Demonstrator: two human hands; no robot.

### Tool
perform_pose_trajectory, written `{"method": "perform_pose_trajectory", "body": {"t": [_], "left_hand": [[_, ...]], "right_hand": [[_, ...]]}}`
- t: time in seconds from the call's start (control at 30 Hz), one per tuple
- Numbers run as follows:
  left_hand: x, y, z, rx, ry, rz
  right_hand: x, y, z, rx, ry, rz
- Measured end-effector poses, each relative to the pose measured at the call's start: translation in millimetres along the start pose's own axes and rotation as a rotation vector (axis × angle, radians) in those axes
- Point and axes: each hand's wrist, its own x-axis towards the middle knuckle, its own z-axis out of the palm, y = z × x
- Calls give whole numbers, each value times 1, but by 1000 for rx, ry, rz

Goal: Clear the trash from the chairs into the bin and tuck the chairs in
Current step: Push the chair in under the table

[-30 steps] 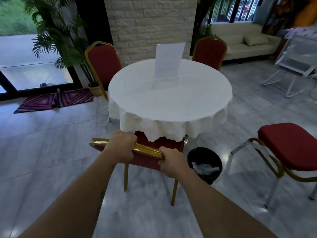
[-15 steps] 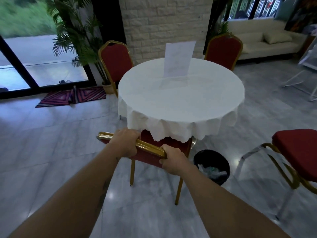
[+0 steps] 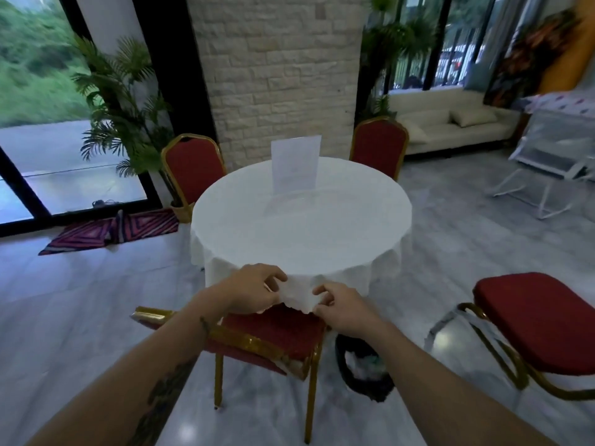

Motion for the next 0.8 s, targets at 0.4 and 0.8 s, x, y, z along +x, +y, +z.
{"method": "perform_pose_trajectory", "body": {"t": [0.4,0.8], "left_hand": [[142,153,39,-1,-96,355],[200,399,214,37,-315,595]], "right_hand": [[-40,80,-170,32,391,180],[-166,265,-350,-134,524,450]]}}
